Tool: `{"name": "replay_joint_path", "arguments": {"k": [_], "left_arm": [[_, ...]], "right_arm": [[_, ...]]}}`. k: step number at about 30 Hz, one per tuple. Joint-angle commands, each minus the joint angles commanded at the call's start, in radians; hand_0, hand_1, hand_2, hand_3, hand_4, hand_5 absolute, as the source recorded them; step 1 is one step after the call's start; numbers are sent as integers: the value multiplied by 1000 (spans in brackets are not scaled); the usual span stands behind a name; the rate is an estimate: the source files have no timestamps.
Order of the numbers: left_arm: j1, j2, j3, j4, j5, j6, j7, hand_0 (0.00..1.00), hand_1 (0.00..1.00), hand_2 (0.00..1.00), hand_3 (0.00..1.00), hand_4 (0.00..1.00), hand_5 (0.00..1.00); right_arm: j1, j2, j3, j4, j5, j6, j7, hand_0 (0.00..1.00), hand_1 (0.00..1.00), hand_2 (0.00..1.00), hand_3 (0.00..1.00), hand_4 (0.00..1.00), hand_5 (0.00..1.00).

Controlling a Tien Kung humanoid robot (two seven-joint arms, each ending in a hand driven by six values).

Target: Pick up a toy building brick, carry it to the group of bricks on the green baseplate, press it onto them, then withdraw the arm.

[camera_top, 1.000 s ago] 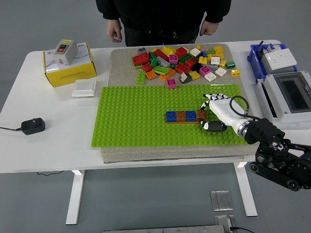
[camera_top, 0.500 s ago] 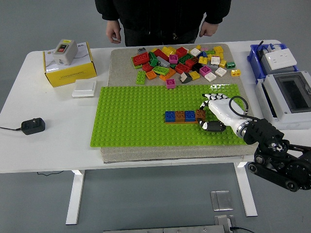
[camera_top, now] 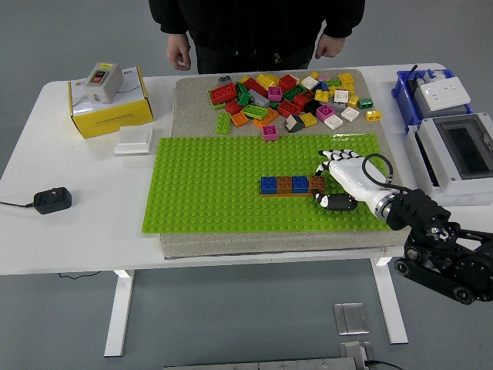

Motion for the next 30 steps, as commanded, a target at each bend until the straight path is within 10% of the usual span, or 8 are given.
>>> {"name": "replay_joint_path", "arguments": {"k": [30], "left_arm": [[-10,2,15,0,-9,2,-2,638,601,574,669,263,752]], "right_arm": [[33,15,-60,-44,0,4,41,998,998,998,506,548,469]]}}
